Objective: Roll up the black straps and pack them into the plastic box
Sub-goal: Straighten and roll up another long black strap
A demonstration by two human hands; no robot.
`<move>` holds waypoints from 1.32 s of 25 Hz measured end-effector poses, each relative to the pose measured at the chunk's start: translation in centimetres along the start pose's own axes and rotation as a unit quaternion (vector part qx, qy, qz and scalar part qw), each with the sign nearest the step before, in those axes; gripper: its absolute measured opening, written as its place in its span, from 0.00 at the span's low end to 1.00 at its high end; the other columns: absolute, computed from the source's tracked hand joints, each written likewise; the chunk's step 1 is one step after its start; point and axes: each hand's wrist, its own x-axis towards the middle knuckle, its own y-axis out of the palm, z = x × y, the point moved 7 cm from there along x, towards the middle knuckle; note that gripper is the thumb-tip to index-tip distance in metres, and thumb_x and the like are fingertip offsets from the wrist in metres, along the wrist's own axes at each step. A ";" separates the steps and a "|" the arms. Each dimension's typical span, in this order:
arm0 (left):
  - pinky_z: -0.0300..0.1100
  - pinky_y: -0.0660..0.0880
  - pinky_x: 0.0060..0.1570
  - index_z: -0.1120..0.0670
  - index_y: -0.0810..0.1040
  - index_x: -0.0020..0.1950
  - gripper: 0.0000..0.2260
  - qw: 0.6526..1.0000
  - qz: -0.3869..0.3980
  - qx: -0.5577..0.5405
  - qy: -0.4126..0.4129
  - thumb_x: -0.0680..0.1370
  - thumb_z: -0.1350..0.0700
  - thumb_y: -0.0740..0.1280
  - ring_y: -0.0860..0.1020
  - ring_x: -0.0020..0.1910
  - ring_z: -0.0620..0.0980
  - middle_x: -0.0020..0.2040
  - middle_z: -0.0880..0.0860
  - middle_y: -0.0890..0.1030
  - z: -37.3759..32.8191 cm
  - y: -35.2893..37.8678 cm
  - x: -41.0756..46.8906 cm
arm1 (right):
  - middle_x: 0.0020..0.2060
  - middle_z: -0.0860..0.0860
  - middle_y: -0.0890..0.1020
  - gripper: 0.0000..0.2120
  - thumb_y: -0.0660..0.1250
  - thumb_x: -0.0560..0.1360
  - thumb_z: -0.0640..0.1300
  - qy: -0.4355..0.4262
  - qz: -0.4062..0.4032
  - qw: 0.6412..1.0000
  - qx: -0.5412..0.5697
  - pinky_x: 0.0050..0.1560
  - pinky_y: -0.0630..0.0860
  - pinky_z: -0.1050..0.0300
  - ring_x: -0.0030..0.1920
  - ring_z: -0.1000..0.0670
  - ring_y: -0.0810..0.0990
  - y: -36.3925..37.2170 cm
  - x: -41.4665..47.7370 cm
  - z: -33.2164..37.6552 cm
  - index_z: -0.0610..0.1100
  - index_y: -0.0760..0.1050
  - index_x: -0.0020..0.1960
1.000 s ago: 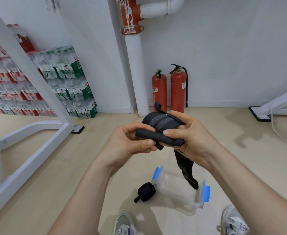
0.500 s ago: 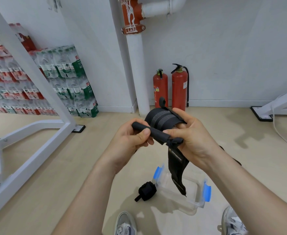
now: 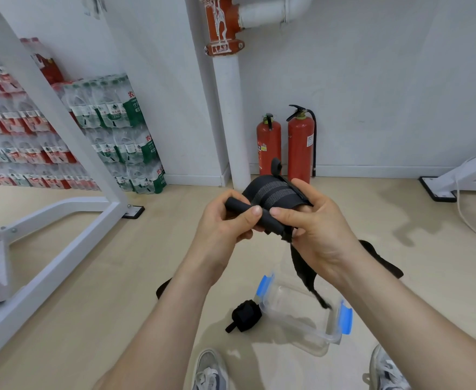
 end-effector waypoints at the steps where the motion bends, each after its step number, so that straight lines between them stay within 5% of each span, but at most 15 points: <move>1: 0.41 0.71 0.38 0.53 0.73 0.38 0.07 1.000 -0.009 -0.001 0.006 0.70 0.56 0.71 0.78 0.35 0.50 0.33 0.50 0.80 -0.1 0.0 -0.1 | 0.56 0.40 0.83 0.43 0.70 0.67 0.24 -0.002 -0.005 1.000 0.002 0.54 0.80 0.50 0.54 0.43 0.85 -0.1 0.0 0.0 0.43 0.59 0.78; 9: 0.41 0.70 0.31 0.55 0.72 0.38 0.09 0.996 -0.084 -0.010 0.000 0.74 0.62 0.71 0.76 0.28 0.48 0.29 0.48 0.77 -0.2 0.1 0.1 | 0.53 0.42 0.84 0.44 0.68 0.68 0.22 -0.010 0.017 0.999 0.041 0.43 0.83 0.53 0.49 0.45 0.86 0.1 -0.5 1.0 0.43 0.58 0.78; 13: 0.41 0.73 0.30 0.49 0.77 0.39 0.13 0.997 -0.083 -0.004 0.006 0.76 0.66 0.69 0.78 0.32 0.53 0.33 0.48 0.79 -0.2 -0.1 0.2 | 0.51 0.45 0.86 0.44 0.69 0.67 0.22 -0.018 0.033 0.999 0.008 0.43 0.82 0.55 0.51 0.47 0.86 0.3 -0.7 1.1 0.44 0.59 0.77; 18: 0.37 0.78 0.34 0.48 0.84 0.38 0.07 1.000 0.008 -0.014 -0.025 0.71 0.60 0.76 0.83 0.36 0.55 0.38 0.54 0.83 -0.1 0.7 -0.3 | 0.48 0.46 0.86 0.41 0.68 0.69 0.21 -0.010 0.025 0.999 -0.038 0.47 0.82 0.54 0.49 0.46 0.86 -0.4 -0.3 1.3 0.44 0.61 0.76; 22: 0.38 0.81 0.39 0.47 0.85 0.42 0.14 0.995 0.094 -0.024 -0.030 0.66 0.66 0.77 0.85 0.39 0.53 0.41 0.56 0.85 -0.7 0.5 -0.7 | 0.50 0.44 0.85 0.36 0.67 0.69 0.23 0.033 0.043 0.999 -0.005 0.41 0.82 0.56 0.44 0.48 0.86 -0.5 -0.3 1.0 0.41 0.65 0.74; 27: 0.42 0.80 0.46 0.48 0.85 0.43 0.16 0.991 0.132 -0.031 0.003 0.58 0.53 0.84 0.84 0.41 0.54 0.42 0.55 0.84 -1.1 0.6 -0.7 | 0.61 0.38 0.80 0.38 0.68 0.66 0.24 0.065 0.073 0.993 0.060 0.42 0.81 0.53 0.49 0.43 0.84 0.4 -0.6 0.1 0.39 0.65 0.74; 30: 0.48 0.76 0.53 0.48 0.84 0.43 0.18 0.988 0.149 -0.026 0.001 0.59 0.46 0.83 0.80 0.47 0.55 0.45 0.55 0.83 -0.8 0.6 -0.8 | 0.55 0.40 0.83 0.34 0.64 0.70 0.21 0.050 0.060 0.996 0.039 0.41 0.82 0.55 0.47 0.45 0.85 0.4 -0.8 0.1 0.41 0.66 0.73; 33: 0.44 0.76 0.49 0.47 0.83 0.42 0.14 0.992 0.120 -0.024 -0.001 0.61 0.48 0.83 0.78 0.46 0.52 0.43 0.52 0.82 -0.7 0.6 -0.9 | 0.54 0.42 0.84 0.36 0.64 0.71 0.21 -0.001 0.035 0.999 -0.010 0.45 0.82 0.52 0.49 0.46 0.86 0.3 -0.9 0.5 0.44 0.65 0.74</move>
